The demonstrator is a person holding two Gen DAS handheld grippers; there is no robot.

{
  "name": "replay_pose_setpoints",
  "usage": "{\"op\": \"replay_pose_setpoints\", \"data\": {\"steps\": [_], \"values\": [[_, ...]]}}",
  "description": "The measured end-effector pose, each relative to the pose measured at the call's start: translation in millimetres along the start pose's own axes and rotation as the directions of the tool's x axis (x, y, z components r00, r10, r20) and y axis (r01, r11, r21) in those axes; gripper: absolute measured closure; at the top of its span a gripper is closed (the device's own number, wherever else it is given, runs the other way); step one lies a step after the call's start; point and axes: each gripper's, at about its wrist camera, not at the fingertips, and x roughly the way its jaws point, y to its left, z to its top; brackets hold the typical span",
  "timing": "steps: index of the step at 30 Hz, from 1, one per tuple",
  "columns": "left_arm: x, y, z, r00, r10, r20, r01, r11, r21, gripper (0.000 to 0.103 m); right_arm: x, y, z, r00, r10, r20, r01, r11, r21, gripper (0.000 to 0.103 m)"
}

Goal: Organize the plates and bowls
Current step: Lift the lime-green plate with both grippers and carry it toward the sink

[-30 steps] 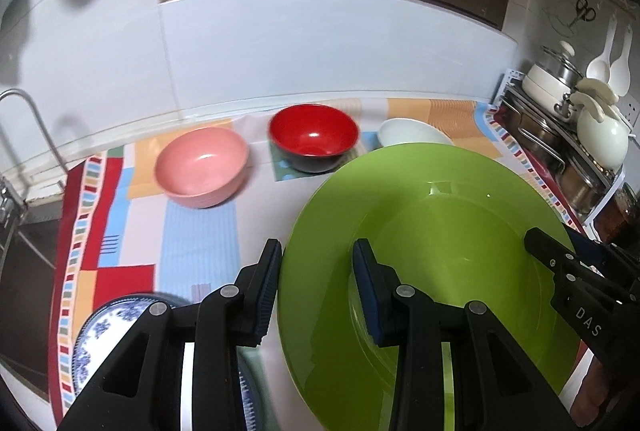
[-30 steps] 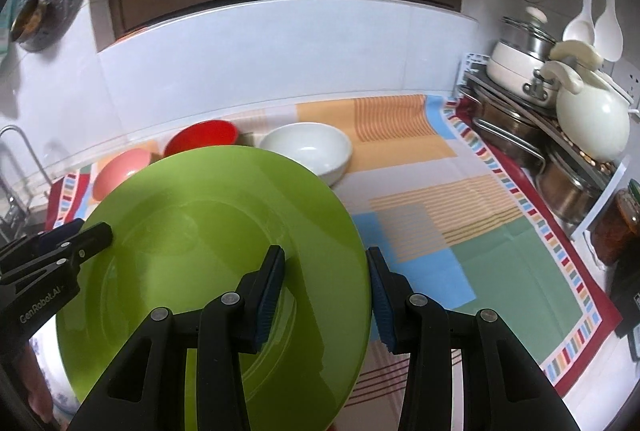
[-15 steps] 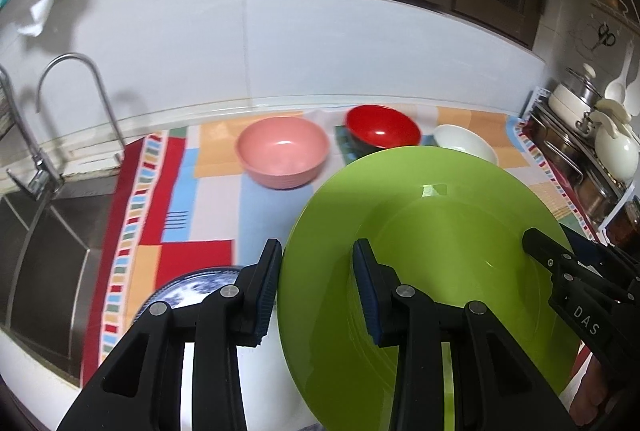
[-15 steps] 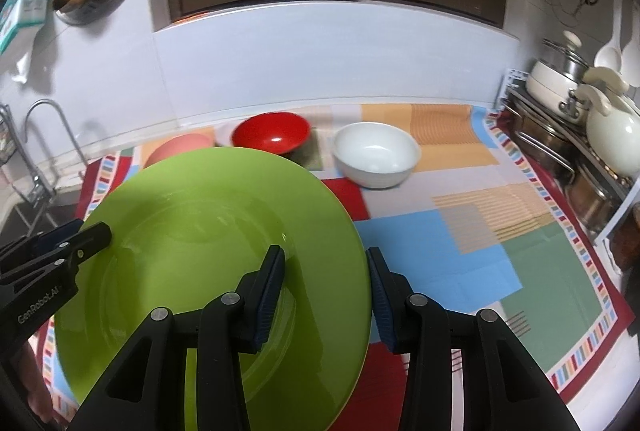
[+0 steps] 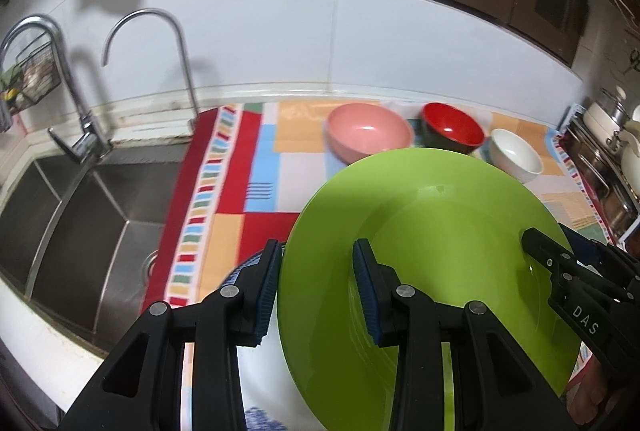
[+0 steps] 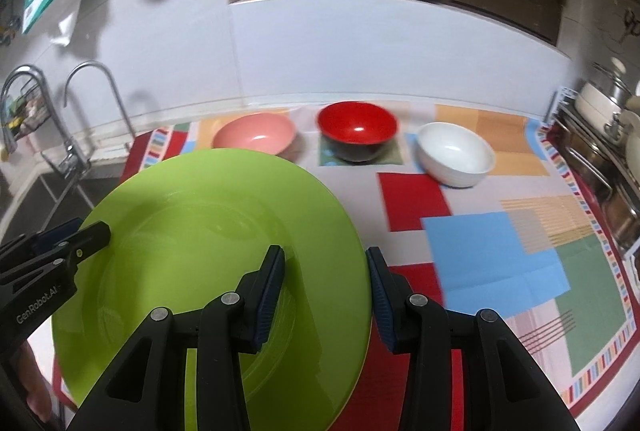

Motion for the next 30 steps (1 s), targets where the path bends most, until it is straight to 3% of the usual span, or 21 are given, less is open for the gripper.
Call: {"op": "replay_pose_setpoints", "data": {"steps": [15,30], "values": [[17.6,61.5,-25.1,0.995,0.06,-0.082,-0.064,0.997,-0.052,0.066,33.3,70.1,-9.1,0.994,0.068,-0.081,-0.074,0.995,-0.071,0.061],[52.2,72.6,-46.8,0.98,0.067,-0.185,-0.077,0.996,-0.047,0.068,67.0,86.3,-29.7,0.98,0.064,-0.187,-0.08,0.994,-0.08,0.061]]}}
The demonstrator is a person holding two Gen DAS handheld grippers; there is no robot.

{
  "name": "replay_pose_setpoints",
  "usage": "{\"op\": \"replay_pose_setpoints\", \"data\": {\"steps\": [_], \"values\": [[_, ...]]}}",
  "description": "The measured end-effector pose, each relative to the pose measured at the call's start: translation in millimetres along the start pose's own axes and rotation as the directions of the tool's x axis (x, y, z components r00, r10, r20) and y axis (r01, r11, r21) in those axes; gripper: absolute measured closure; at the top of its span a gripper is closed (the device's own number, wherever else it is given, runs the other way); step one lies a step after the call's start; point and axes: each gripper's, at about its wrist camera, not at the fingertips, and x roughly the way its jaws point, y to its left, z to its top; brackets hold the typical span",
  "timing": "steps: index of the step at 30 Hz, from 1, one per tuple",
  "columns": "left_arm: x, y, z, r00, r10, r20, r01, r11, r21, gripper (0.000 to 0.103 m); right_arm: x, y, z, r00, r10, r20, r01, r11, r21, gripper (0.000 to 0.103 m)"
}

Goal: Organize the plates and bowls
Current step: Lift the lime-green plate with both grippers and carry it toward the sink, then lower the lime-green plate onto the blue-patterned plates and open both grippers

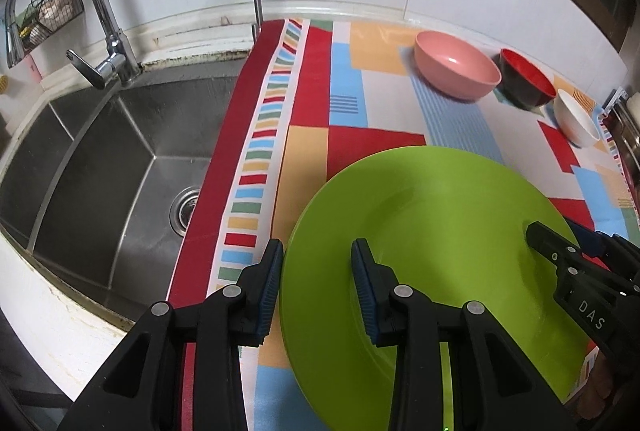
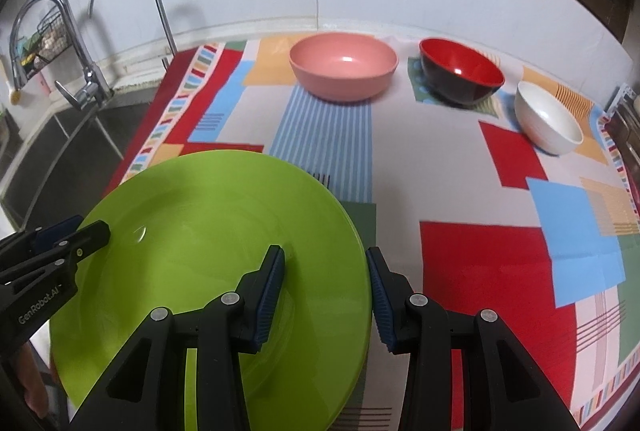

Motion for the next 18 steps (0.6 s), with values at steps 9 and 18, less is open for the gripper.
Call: {"op": "replay_pose_setpoints", "data": {"steps": [9,18], "values": [[13.3,-1.8,-4.9,0.999,0.006,-0.038,-0.006,1.0,0.001,0.068,14.9,-4.0,-6.4,0.999,0.009,-0.037,-0.009,1.0,0.016,0.061],[17.2,-2.8,-8.5,0.998,0.018,-0.056,-0.019,1.0,-0.005,0.068,25.5,-5.0,-11.7,0.997,0.024,-0.08,-0.023,1.0,0.012,0.06]]}}
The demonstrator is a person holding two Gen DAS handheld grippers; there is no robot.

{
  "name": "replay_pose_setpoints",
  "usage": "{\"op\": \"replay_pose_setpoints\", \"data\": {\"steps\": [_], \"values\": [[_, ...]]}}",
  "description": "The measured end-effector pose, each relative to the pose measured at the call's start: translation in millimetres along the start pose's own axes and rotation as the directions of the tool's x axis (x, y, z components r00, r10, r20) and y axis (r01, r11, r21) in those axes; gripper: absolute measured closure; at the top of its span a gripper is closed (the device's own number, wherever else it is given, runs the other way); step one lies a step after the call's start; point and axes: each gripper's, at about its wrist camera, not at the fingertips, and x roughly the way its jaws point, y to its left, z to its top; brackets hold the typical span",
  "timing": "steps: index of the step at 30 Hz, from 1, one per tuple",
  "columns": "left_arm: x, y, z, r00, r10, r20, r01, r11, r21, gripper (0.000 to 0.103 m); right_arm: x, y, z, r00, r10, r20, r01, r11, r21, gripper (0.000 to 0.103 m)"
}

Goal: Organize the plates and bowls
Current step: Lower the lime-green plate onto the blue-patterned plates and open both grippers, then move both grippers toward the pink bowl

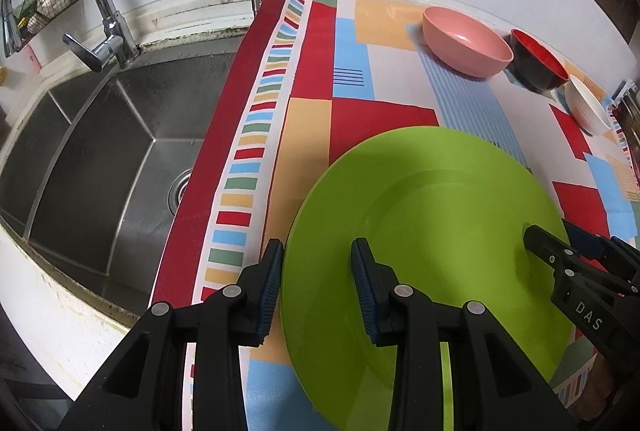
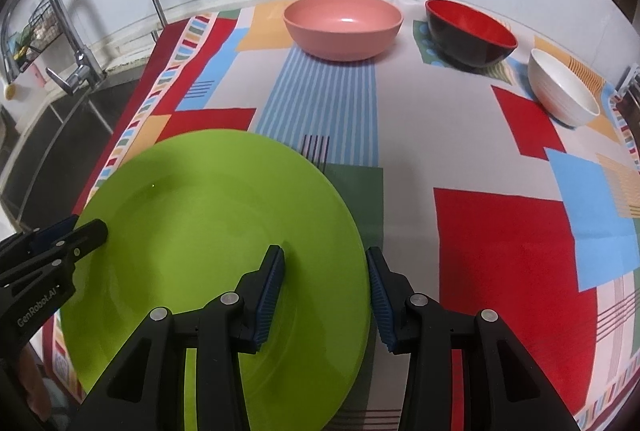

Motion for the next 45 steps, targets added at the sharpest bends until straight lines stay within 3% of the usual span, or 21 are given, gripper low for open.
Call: {"op": "replay_pose_setpoints", "data": {"steps": [8,11,18,24,33,38,45], "values": [[-1.6,-0.2,1.9,1.0,0.001,0.007,-0.001,1.0,0.002,0.062,2.7,1.8,-1.1,1.0,0.002,-0.01,-0.002,1.0,-0.024,0.06],[-8.2,-2.7,4.1,1.0,-0.003,0.027,0.003,1.0,0.007,0.057,1.0,-0.1,0.1,1.0,0.011,-0.014,-0.011,1.0,-0.015,0.053],[-26.2,-11.1,13.8,0.996,-0.015,0.083,0.013,1.0,0.025,0.044,-18.8,-5.7,5.5,0.998,0.016,0.064,-0.017,1.0,0.018,0.042],[-42.3,-18.7,24.4,0.99,-0.034,0.139,0.029,0.999,0.038,0.04,-34.2,-10.0,14.4,0.994,0.014,0.111,-0.014,1.0,0.003,0.042],[-56.6,-34.5,45.5,0.977,-0.054,0.206,0.043,0.997,0.059,0.037,-52.4,-26.0,31.5,0.986,-0.003,0.169,-0.002,1.0,0.025,0.037],[-60.7,-41.5,60.5,0.97,-0.049,0.238,0.034,0.997,0.067,0.037,-54.1,-32.5,43.4,0.985,-0.056,0.163,0.053,0.998,0.024,0.037],[-59.9,-53.0,81.6,0.963,-0.064,0.261,0.043,0.995,0.086,0.037,-55.4,-42.6,58.8,0.981,-0.06,0.186,0.054,0.998,0.036,0.037]]}}
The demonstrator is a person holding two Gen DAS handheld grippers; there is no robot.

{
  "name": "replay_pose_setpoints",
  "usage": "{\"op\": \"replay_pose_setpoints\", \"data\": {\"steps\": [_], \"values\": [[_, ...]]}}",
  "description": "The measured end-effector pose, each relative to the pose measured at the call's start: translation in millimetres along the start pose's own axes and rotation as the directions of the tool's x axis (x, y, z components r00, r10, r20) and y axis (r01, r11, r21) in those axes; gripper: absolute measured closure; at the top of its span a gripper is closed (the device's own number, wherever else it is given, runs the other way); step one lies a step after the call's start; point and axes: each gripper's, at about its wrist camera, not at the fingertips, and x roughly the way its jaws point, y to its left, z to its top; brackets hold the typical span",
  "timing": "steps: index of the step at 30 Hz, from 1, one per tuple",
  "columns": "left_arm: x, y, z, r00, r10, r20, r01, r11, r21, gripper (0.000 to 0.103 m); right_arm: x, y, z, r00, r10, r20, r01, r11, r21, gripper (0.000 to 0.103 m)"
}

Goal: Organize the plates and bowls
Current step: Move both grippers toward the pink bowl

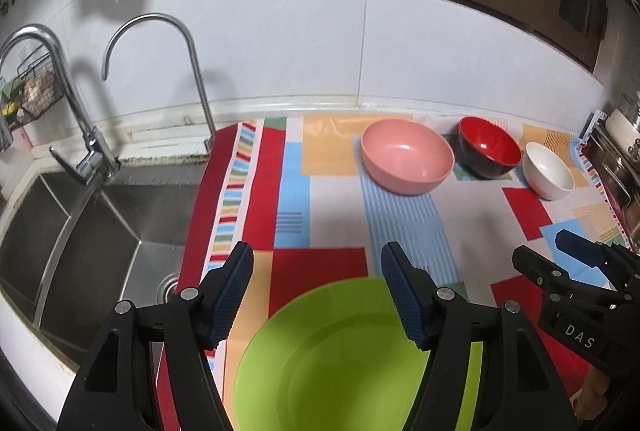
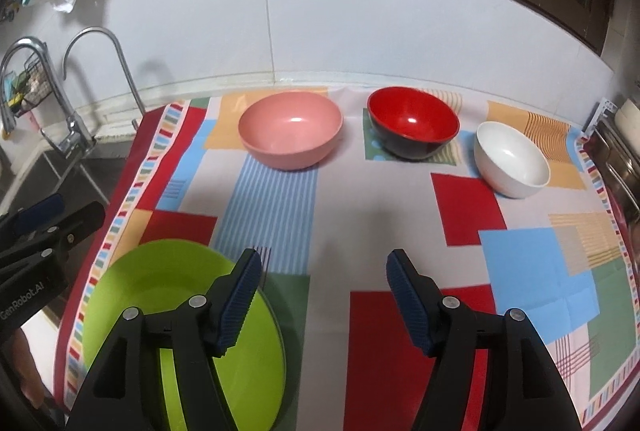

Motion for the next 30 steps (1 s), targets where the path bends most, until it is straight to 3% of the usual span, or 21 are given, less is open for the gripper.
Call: {"op": "replay_pose_setpoints", "data": {"steps": [11,30], "values": [[31.4,-8.6,38.7,1.0,-0.023,0.008,0.023,0.999,0.036,0.037,19.6,-10.0,32.8,0.999,0.021,0.031,-0.022,0.999,0.029,0.037],[121.0,-17.5,90.9,0.997,-0.049,-0.056,0.055,0.992,0.11,0.038,87.8,-19.7,84.6,0.999,0.028,0.028,-0.03,0.996,0.086,0.037]]}}
